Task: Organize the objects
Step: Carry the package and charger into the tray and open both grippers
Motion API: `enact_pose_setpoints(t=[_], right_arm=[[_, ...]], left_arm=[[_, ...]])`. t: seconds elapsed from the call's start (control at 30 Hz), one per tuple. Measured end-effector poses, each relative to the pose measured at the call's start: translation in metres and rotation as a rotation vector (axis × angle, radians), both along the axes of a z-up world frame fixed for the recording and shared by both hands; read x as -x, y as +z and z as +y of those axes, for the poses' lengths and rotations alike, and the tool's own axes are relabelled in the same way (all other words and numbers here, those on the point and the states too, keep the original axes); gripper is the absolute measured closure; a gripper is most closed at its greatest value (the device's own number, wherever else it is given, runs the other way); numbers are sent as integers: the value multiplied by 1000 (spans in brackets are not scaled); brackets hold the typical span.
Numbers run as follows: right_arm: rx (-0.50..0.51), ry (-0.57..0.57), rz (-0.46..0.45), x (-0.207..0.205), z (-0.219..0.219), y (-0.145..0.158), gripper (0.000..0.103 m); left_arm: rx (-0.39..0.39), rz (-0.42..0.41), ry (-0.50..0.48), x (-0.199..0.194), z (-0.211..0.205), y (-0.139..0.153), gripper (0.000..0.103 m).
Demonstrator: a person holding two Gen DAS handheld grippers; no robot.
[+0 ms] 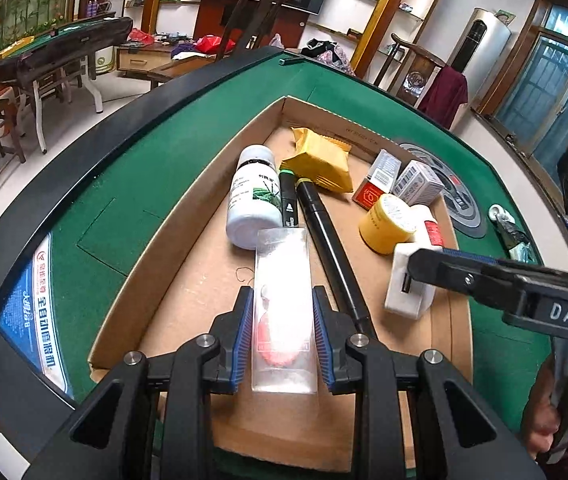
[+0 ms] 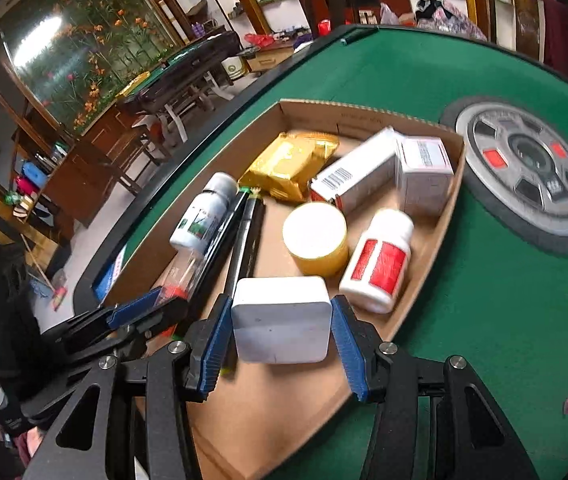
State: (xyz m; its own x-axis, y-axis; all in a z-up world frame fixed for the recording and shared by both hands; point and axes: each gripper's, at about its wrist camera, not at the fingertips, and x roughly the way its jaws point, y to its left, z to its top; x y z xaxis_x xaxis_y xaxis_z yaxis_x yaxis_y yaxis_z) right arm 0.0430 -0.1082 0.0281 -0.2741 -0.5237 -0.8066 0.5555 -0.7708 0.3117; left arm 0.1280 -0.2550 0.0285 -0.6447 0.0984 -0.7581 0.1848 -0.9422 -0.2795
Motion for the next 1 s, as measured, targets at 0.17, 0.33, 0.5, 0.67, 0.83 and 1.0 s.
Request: enact_pose_setpoints(t=[0.17, 0.33, 0.5, 0.67, 0.83, 1.0], right_arm=[[-55, 11, 19, 5, -17, -4, 48], [-77, 10, 17, 10, -27, -12, 48], [-80, 3, 34, 12, -33, -14, 46], [-6, 2, 35, 9, -23, -4, 42], [38, -29, 88, 3, -3, 16, 24], [45, -83, 129, 0, 22, 25, 18]], left_arm=[[16, 15, 4, 0, 1, -1, 70], [8, 42, 15, -4, -3, 6, 44], [-38, 86, 56, -15, -17, 15, 27], [-52, 103, 97, -24, -29, 22, 22], [-52, 92, 106, -26, -27, 24, 20], [-28, 87, 81, -26, -12, 29, 20]])
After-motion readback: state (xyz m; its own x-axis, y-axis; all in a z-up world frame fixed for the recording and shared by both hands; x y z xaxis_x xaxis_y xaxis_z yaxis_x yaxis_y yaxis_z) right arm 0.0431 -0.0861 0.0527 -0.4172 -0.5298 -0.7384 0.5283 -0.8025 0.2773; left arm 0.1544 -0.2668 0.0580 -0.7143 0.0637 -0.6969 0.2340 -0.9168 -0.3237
